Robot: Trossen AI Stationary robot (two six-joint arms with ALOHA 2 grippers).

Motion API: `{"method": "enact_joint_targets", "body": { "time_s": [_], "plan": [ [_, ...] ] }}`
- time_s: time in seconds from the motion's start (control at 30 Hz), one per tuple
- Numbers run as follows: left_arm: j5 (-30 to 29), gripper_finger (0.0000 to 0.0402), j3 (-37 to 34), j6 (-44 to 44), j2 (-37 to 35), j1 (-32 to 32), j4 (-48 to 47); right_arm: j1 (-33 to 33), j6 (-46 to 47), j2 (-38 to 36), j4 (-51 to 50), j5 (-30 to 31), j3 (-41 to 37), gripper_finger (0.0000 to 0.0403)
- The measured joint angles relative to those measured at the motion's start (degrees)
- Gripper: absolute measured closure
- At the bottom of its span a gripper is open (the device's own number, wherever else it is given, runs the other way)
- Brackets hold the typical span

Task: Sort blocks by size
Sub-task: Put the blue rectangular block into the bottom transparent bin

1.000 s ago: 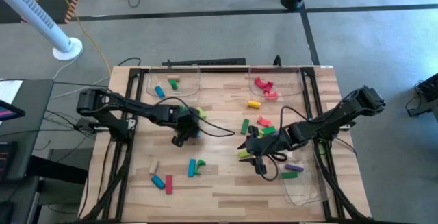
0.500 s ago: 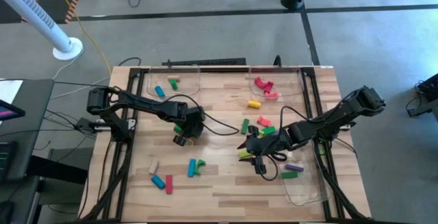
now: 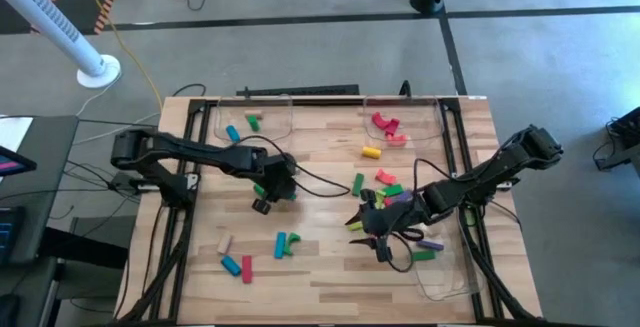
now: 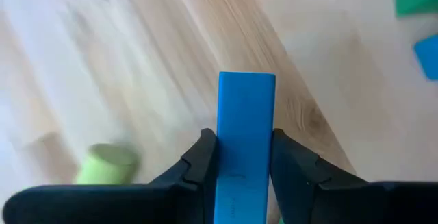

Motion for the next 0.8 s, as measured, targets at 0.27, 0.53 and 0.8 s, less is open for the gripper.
{"method": "enact_joint_targets", "body": {
  "time_s": [0.27, 0.53, 0.8],
  "plan": [
    [0.4, 0.0305, 0.0, -4.9, -15.9, -4.9, 3.8, 2.4, -6.1, 0.0, 1.1, 0.0, 3.5, 0.0154],
    [11.5, 0.0305, -2.4, -11.7, -25.2, -11.1, 18.2, 2.8, -16.2, 0.0, 8.5, 1.0, 4.2, 0.0154],
    [15.1, 0.0305, -2.5, -14.3, -21.1, -13.6, 21.1, 2.9, -30.2, 2.3, 18.4, 4.3, 4.2, 0.0154]
  ]
}}
